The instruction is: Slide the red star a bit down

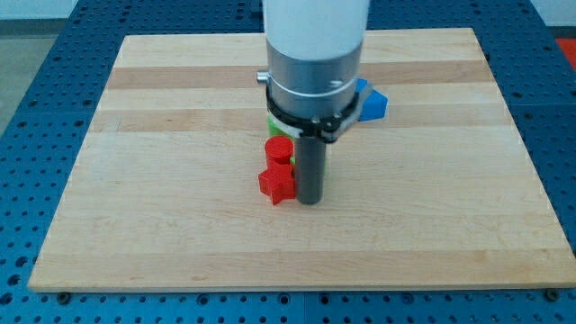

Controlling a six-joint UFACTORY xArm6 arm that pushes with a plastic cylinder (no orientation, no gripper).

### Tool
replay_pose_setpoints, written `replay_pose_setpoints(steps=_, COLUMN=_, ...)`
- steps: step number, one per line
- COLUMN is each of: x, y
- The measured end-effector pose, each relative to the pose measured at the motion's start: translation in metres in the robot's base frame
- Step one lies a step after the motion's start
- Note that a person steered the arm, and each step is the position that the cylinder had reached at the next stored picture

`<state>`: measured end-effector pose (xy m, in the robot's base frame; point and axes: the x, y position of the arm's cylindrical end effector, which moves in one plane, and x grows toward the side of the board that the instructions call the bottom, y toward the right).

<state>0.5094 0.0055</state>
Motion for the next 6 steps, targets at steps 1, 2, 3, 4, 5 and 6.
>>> replay_pose_setpoints(steps=1, x=-0.025, y=-0.011)
replay_pose_setpoints(steps=2, x=-0.041, y=-0.024)
replay_pose_setpoints(steps=3, x=-0.042, y=-0.028)
replay_pose_setpoints(steps=4, x=-0.01, y=-0.024)
replay_pose_setpoints(steps=5, x=0.015, y=-0.011)
replay_pose_setpoints(steps=6, x=0.043, y=-0.019)
